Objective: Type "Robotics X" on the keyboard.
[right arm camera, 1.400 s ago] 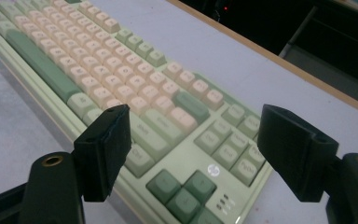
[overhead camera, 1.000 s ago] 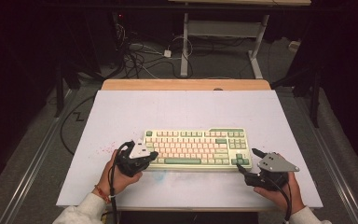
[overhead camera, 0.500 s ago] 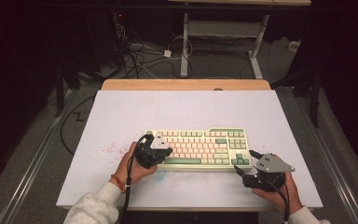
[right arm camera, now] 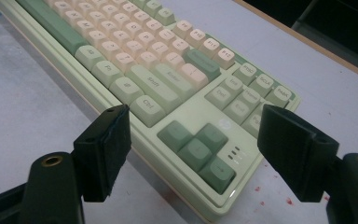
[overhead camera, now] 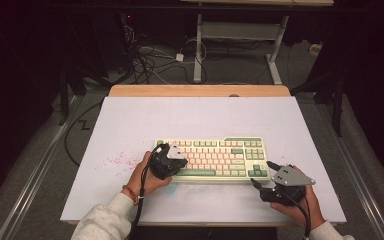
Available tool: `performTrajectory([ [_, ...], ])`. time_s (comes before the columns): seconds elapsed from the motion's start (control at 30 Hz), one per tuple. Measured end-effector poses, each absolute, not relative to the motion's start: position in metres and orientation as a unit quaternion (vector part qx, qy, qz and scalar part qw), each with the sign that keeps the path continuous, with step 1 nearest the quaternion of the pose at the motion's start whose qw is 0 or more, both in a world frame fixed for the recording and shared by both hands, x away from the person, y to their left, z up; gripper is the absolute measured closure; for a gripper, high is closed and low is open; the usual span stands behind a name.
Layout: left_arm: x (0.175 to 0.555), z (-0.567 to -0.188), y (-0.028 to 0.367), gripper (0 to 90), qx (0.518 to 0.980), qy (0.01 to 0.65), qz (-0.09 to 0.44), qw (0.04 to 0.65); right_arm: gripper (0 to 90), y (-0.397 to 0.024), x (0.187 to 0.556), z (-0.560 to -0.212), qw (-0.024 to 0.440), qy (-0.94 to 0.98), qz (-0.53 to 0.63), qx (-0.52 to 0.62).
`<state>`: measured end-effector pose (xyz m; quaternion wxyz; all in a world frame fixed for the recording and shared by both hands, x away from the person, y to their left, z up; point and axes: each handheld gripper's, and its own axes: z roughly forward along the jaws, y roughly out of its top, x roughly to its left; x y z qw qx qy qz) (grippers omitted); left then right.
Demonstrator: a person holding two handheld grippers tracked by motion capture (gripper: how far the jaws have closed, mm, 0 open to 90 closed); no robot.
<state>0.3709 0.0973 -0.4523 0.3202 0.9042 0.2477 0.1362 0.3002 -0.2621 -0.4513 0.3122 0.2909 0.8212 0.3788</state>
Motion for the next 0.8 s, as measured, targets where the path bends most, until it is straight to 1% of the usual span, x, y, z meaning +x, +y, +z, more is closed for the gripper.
performTrajectory([
  [0.23, 0.3701, -0.4545, 0.0947, 87.1, 0.909, 0.241, 0.144, 0.307, 25.9, -0.2602, 0.3, -0.4524, 0.312, 0.826, 0.37, 0.288],
  [0.5, 0.3687, -0.4501, 0.0981, 87.0, 0.902, 0.245, 0.154, 0.319, 25.9, -0.2607, 0.3, -0.4518, 0.312, 0.826, 0.372, 0.288],
  [0.8, 0.3664, -0.4457, 0.1022, 84.6, 0.896, 0.247, 0.168, 0.328, 25.9, -0.2613, 0.2996, -0.4511, 0.312, 0.824, 0.373, 0.289],
])
